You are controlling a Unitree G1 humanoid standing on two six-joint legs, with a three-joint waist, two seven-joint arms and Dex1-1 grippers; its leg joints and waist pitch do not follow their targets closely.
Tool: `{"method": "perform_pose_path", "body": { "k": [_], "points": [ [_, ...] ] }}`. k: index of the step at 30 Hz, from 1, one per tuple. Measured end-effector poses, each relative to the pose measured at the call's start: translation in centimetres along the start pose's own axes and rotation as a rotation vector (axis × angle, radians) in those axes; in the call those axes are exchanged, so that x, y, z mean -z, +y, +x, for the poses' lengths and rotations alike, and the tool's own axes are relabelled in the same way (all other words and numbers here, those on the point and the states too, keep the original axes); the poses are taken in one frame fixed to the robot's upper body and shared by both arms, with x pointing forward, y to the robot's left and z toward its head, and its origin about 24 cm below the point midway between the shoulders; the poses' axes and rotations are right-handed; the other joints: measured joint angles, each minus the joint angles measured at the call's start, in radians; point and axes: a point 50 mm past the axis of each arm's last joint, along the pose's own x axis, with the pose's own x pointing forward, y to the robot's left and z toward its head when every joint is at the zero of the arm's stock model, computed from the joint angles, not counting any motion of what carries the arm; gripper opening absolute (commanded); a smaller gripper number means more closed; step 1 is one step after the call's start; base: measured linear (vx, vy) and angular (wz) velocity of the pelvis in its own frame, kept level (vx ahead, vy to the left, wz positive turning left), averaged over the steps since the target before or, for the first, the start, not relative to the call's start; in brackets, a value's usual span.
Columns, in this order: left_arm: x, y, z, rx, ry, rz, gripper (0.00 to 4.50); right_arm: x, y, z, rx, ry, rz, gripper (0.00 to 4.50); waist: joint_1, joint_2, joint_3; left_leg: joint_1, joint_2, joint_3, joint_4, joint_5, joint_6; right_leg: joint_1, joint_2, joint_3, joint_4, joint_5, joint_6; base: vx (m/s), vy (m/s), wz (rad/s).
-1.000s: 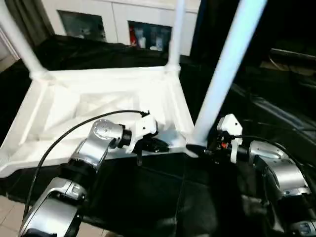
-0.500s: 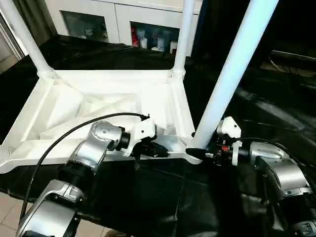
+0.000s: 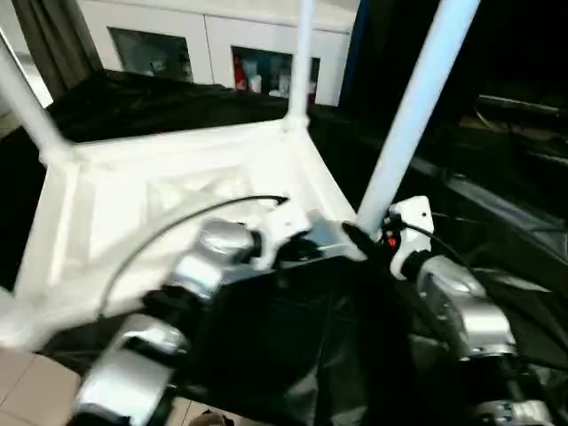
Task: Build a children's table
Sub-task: Rotate leg to tighten
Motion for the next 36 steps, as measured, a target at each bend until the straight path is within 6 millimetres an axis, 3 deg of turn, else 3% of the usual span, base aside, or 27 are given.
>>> {"method": "perform_pose_path", "body": {
  "k": [4,8,9,14,22,27,36],
  "points": [
    [-0.1,-0.3,0.7,-0.025,0.002,-0.02,0.0,0.0,0.4,0.6,0.088,-0.003,0.01,2.61,-0.008,0.009,-0.003,0.0,-0.004,-0.006,-0.003,0.0,0.0,0.007,0.0,-0.002,-0.019,-0.002,0.002,0.0,0.0,0.0],
    [-0.3,-0.5,1.2,-0.054,0.003,-0.026,0.0,-0.2,0.7,1.1,0.156,-0.005,0.008,2.61,-0.013,0.009,-0.004,-0.001,-0.011,-0.006,-0.003,0.0,0.001,0.007,-0.004,0.003,-0.024,-0.002,0.002,-0.002,0.015,-0.02],
    [-0.3,-0.5,1.2,-0.056,0.003,-0.024,0.0,-0.2,0.7,1.2,0.158,-0.007,0.005,2.96,-0.014,0.01,-0.004,-0.001,-0.012,-0.006,-0.003,0.0,0.001,0.007,-0.004,0.003,-0.025,-0.002,0.002,0.0,0.0,0.0],
    [-0.4,-0.4,1.0,-0.049,-0.003,-0.002,0.0,-0.3,0.4,1.1,0.117,-0.012,-0.025,3.37,-0.015,0.01,-0.004,-0.006,-0.012,-0.006,-0.003,0.0,0.001,0.008,-0.004,0.004,-0.025,-0.001,0.002,0.0,0.0,0.0],
    [0.2,0.5,-1.3,0.03,-0.006,0.018,0.0,-0.8,-0.7,-0.6,-0.201,0.028,-0.143,3.41,-0.01,0.005,-0.002,-0.009,-0.002,-0.004,-0.005,0.0,0.001,0.0,0.001,-0.001,-0.01,0.005,-0.004,0.003,-0.007,0.0],
    [1.2,0.6,-3.6,0.16,-0.005,0.042,0.0,-1.3,-1.7,-3.0,-0.463,0.092,-0.209,3.41,-0.003,0.004,-0.001,-0.009,0.002,-0.001,-0.007,0.0,0.001,-0.004,0.002,-0.002,0.004,0.006,-0.005,0.013,-0.009,0.01],
    [1.2,0.0,-5.0,0.291,-0.011,0.049,0.0,-1.4,-1.0,-3.7,-0.655,0.125,-0.219,3.41,0.01,0.005,-0.001,-0.019,0.005,0.004,0.004,-0.005,0.009,-0.015,0.001,-0.003,0.012,0.002,-0.016,0.025,-0.006,0.0]
  ]
}}
